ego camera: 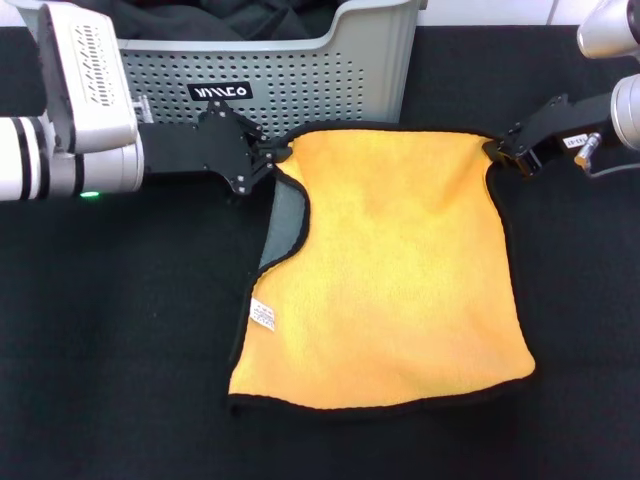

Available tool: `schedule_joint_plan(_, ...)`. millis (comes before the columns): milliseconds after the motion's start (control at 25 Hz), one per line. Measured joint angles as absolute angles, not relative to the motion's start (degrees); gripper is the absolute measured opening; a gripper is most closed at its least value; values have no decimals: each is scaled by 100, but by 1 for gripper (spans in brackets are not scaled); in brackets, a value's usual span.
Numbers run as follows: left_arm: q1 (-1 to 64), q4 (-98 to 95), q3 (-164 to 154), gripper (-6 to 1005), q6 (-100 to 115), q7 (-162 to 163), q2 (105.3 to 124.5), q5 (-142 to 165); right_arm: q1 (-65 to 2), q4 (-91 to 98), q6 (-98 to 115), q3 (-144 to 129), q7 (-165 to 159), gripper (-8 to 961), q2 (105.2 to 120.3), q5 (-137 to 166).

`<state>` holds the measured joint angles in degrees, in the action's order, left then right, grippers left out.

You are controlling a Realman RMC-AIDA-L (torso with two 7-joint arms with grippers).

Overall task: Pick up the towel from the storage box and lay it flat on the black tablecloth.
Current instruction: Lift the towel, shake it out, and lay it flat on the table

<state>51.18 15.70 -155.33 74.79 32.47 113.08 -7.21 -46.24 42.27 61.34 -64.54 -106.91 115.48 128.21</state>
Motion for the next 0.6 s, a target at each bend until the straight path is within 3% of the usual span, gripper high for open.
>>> schedule_joint_plan(600, 5092, 1591, -15771, 15, 7306, 877, 11385, -1148, -4821, 3896, 5741, -6505, -10661, 17, 11549, 12984)
